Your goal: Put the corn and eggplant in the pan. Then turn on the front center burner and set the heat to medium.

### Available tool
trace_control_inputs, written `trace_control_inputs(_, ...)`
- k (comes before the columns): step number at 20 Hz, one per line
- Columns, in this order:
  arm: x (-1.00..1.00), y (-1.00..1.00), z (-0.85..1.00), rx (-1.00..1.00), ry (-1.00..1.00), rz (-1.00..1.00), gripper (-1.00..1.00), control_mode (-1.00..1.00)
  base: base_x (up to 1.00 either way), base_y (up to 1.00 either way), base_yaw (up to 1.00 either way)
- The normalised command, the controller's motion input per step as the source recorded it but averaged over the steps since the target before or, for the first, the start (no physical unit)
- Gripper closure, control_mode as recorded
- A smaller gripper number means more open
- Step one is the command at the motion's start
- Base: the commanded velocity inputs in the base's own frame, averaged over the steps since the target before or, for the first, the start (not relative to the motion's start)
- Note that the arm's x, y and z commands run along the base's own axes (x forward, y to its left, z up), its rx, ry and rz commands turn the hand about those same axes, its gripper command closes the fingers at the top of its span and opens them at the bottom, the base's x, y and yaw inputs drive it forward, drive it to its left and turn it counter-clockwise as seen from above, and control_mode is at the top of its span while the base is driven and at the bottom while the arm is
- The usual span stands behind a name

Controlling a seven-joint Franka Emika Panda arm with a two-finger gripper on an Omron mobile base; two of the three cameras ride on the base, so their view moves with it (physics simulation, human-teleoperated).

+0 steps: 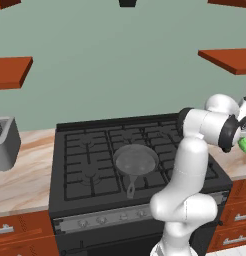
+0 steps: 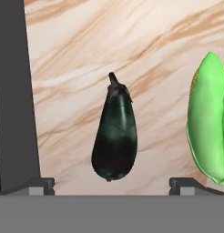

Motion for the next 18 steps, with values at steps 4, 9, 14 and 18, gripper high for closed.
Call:
trace_control_inputs(4,0.11,0.0,-0.39,0.0,0.0,0.07,-1.0,-1.0,0.0,0.0,0.0)
trace_control_inputs(9,0.18,0.0,-0.27,0.0,0.0,0.07,-1.0,-1.0,0.0,0.0,0.0)
trace_control_inputs(14,0.18,-0.12,-0.03,0.0,0.0,0.04,-1.0,-1.0,0.0,0.0,0.0)
trace_control_inputs(18,0.14,-0.07,0.0,0.0,0.0,0.02,-1.0,-1.0,0.0,0.0,0.0)
